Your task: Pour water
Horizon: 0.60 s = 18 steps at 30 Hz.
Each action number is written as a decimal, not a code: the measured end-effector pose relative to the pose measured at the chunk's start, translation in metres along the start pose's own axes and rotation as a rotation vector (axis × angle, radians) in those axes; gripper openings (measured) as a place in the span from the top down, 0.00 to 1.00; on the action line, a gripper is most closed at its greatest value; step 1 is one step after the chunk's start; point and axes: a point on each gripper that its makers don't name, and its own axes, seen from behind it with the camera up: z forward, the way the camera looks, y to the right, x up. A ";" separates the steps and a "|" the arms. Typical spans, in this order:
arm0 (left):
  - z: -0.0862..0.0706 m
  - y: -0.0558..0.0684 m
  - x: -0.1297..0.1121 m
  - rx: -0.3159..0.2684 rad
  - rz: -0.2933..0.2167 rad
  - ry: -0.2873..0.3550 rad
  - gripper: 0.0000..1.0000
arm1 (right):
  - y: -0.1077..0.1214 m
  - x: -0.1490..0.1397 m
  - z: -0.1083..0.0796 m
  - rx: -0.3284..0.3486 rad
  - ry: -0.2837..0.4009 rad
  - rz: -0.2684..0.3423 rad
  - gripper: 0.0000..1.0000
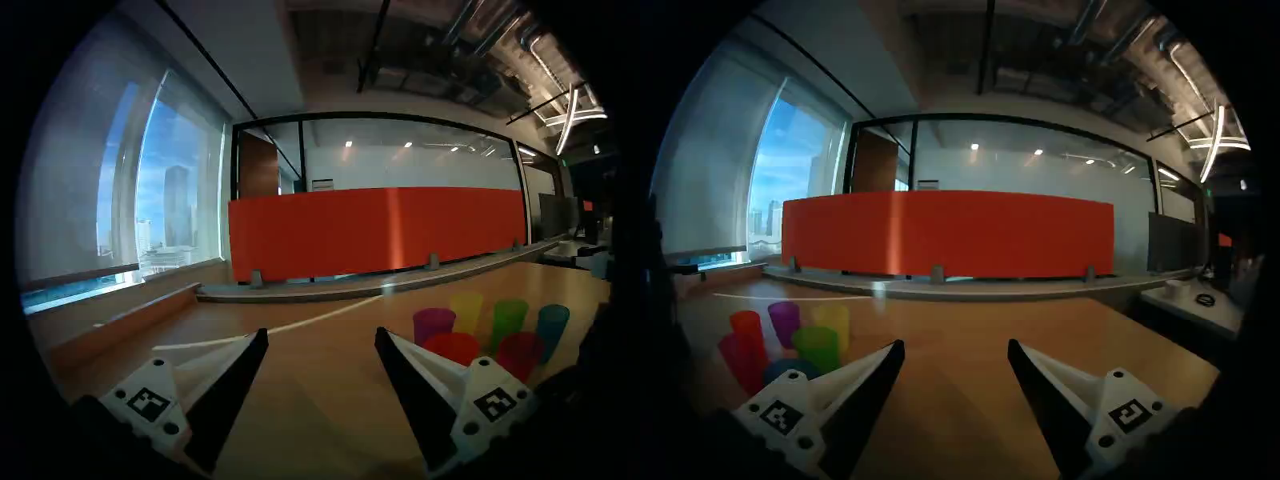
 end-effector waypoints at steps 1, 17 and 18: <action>0.001 0.000 0.004 -0.002 0.000 -0.002 0.00 | -0.002 0.005 0.000 0.006 0.001 -0.001 0.00; 0.015 -0.001 0.087 -0.085 -0.049 -0.057 0.00 | -0.006 0.116 0.003 0.065 0.006 -0.002 0.00; 0.016 -0.001 0.094 -0.090 -0.052 -0.056 0.00 | -0.007 0.125 0.003 0.071 0.008 0.003 0.00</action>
